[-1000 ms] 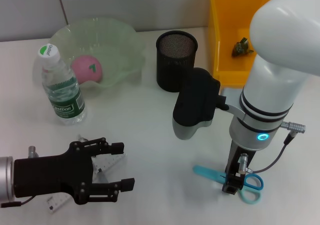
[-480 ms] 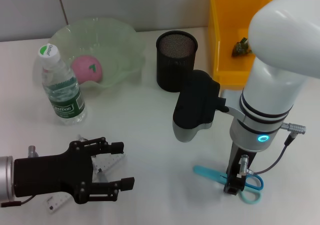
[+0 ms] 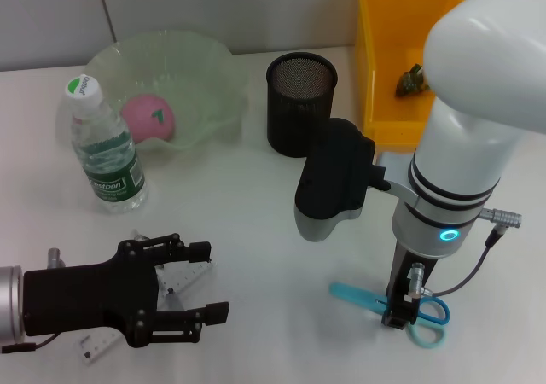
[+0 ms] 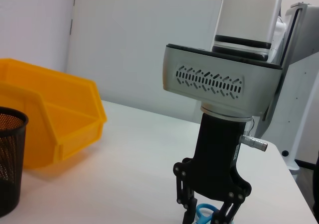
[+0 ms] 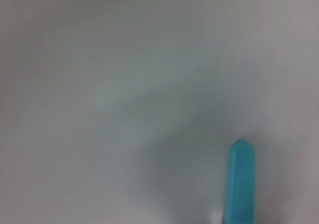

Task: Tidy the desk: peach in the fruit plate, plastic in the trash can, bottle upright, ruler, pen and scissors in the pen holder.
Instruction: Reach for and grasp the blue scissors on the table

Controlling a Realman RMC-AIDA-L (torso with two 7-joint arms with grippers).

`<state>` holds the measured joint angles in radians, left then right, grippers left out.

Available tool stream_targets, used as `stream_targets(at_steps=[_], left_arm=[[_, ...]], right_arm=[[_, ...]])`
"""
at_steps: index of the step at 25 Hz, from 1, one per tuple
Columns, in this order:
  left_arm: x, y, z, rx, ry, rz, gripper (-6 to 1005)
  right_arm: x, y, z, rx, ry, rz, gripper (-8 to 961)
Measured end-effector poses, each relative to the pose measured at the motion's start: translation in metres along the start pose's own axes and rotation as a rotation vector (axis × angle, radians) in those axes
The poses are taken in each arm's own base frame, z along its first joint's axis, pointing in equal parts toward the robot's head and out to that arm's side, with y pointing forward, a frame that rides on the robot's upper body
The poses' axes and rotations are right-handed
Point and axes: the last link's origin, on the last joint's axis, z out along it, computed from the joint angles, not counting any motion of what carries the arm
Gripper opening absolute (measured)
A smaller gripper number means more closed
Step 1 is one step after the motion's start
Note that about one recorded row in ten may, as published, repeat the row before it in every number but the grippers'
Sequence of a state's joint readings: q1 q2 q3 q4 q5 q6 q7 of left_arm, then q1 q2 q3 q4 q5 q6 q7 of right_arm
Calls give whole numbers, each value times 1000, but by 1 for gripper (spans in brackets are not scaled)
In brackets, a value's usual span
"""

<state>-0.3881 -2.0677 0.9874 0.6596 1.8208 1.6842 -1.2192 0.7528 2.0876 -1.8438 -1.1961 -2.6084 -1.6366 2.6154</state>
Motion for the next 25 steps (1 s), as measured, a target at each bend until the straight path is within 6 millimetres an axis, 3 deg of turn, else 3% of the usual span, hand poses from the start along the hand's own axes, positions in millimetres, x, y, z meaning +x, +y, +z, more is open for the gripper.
stream_targets(at_steps=[19, 25], left_arm=[[3, -3, -1, 12, 13, 15, 833], [3, -3, -1, 11, 13, 16, 832]], right_arm=[[1, 0, 0, -1, 2, 3, 333], [1, 0, 1, -4, 4, 4, 253]])
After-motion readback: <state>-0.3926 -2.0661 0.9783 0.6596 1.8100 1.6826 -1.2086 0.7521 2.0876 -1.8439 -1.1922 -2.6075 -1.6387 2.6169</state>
